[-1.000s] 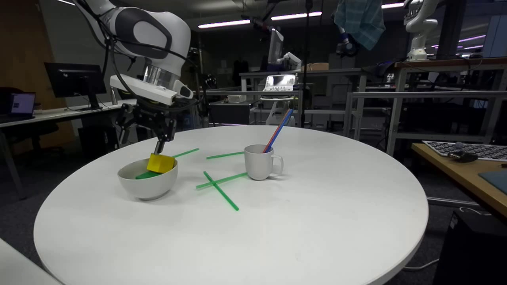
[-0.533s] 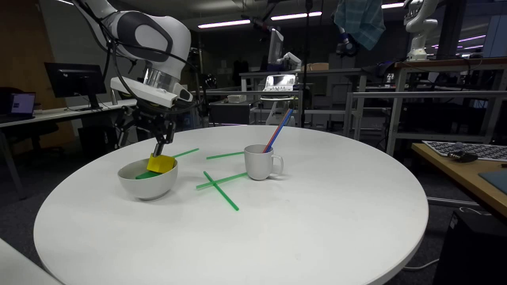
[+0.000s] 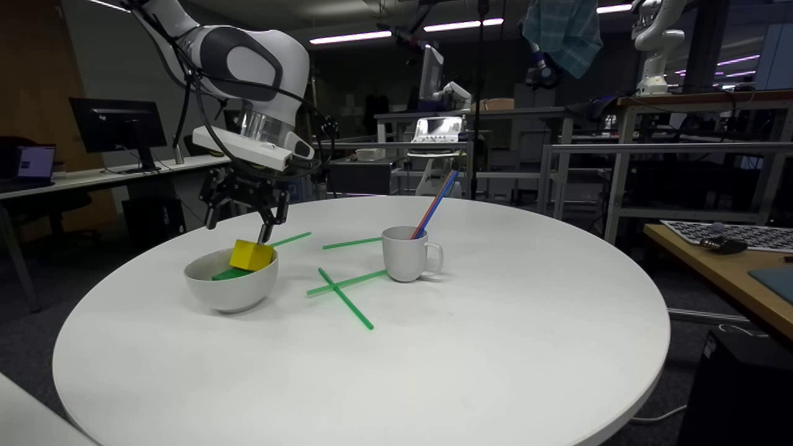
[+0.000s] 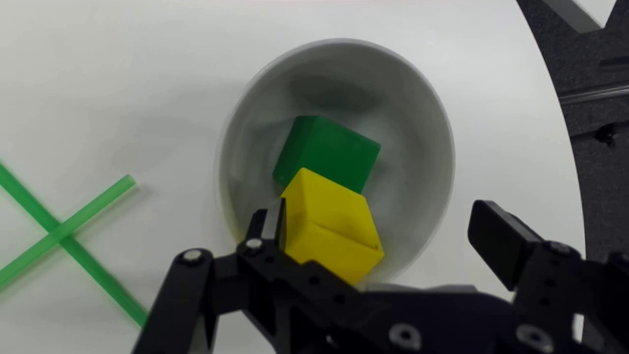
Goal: Remove the yellow block from the bowl.
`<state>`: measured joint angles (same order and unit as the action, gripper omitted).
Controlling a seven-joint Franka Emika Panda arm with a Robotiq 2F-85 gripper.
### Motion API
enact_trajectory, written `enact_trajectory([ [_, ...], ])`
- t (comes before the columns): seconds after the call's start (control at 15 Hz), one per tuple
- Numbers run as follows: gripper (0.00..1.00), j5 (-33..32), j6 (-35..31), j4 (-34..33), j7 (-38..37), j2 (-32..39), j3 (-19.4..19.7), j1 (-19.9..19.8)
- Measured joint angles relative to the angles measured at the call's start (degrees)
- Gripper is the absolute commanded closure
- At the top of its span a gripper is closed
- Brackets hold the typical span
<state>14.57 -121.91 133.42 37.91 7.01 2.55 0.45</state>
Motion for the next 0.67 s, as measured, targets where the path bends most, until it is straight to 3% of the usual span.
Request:
enact_trajectory([
  [0.67, 0.00, 0.0, 0.2, -0.1, 0.0, 1.0, -0.9, -0.5],
])
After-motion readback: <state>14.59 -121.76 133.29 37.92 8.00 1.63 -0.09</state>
